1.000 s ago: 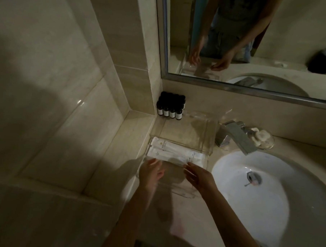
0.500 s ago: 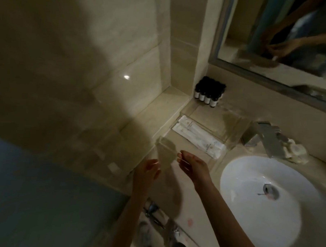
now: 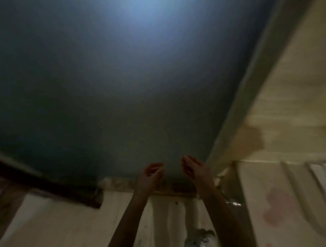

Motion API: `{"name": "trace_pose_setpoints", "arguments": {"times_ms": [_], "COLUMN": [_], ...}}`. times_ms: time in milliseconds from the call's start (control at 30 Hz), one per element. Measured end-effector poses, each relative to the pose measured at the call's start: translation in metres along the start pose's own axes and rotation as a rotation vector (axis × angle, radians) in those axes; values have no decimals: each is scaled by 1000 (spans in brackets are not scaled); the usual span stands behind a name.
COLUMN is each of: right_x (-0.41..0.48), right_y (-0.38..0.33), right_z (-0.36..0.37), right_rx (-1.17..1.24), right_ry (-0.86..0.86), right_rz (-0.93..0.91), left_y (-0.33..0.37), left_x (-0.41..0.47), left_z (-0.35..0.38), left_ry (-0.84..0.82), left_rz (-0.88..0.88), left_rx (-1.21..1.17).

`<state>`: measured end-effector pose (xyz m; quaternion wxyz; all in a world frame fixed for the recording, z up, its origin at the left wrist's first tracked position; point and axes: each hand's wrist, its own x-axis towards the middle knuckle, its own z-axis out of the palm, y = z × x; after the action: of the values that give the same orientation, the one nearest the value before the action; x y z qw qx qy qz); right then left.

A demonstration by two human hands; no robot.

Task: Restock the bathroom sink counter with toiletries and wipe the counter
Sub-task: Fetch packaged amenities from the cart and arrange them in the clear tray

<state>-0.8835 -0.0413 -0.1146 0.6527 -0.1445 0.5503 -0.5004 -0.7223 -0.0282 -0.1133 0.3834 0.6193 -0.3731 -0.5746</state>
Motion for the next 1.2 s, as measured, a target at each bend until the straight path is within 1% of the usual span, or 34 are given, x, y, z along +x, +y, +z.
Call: {"name": "trace_pose_setpoints", "arguments": {"times_ms": [167, 333, 500, 633, 733, 833, 1000, 1200], "right_x": [-41, -99, -155, -208, -230, -239, -235, -217], "right_y": [77, 164, 238, 274, 295, 317, 359, 394], "right_z": [129, 232, 309, 351, 378, 402, 453, 545], "right_rx": [-240, -438, -629, -709, -788, -847, -939, -1085], "right_ry": [-312, -585, -837, -1022, -1123, -1199, -1384, -1583], "right_rz": [97, 142, 233, 190, 119, 23, -212, -364], "left_y": [-30, -63, -100, -123, -135, -143, -147, -130], "left_x": [-67, -155, -246, -301, -321, -328, -322, -296], "left_z": [-151, -265, -347, -389, -410, -430, -481, -566], "left_ry": [367, 685, 1027, 1216, 1317, 1371, 1407, 1382], "left_rz": [55, 74, 51, 5, -39, -82, -203, -234], "left_rx": [-97, -157, -262, -229, -130, 15, 213, 351]}}
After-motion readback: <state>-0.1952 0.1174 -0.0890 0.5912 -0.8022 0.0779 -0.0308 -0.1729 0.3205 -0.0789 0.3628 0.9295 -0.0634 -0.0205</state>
